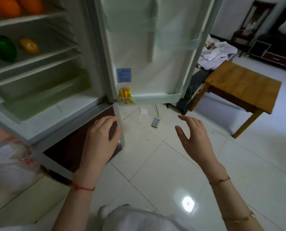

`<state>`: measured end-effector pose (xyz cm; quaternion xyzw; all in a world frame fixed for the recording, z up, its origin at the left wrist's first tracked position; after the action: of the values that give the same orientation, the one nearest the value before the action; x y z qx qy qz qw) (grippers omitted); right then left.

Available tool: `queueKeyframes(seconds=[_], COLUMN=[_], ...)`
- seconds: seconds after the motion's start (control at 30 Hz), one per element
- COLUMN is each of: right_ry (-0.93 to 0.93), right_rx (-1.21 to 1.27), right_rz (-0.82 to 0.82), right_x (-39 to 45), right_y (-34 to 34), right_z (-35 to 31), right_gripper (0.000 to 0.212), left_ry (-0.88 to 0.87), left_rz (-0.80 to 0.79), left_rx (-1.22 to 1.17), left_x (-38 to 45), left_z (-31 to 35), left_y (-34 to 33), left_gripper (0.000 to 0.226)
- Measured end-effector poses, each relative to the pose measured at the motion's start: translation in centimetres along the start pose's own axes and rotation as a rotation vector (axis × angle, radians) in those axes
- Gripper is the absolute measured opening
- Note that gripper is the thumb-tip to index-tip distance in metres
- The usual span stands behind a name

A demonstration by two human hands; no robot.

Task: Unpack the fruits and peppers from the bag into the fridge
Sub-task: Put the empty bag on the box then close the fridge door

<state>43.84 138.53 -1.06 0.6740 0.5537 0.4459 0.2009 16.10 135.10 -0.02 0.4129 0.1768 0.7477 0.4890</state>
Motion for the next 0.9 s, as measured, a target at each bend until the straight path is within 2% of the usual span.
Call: queueKeyframes(seconds=[0.37,0.6,0.77,0.9], right_ry=[-0.028,-0.022,-0.049,-0.097], right_rx=[0.052,0.101,0.161,0.232], right_rz=[0.083,0.166,0.182,0.165], right_x=[10.2,20.5,29.1,35.5], right_y=[4.1,4.9,4.5,3.7], right_z=[8.9,13.5,16.6,18.3], right_gripper=[0.037,0.038,0.044,0.047], left_ry=[-0.163,-0.264,-0.349,-0.374], left_rz=[0.074,0.126,0.201,0.19], left_rx=[-0.017,-0.032,-0.03,0.039], left_x=[9.2,18.2,24.2,28.2], left_z=[9.7,14.7,17.6,18.7], left_y=[-8.0,-14.2,-17.2,-19.9], left_gripper=[0.033,0.039,0.044,0.048])
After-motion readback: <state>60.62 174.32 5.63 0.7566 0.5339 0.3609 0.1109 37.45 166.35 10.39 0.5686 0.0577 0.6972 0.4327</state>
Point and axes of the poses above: each hand's wrist, its own x-axis towards the middle knuckle, its own y-axis out of the back of the hand, z = x × y, the point moved 6 cm from there along x, towards the middle knuckle, and after that the axes turned 8 degrees about z, right-handed, at the moved point
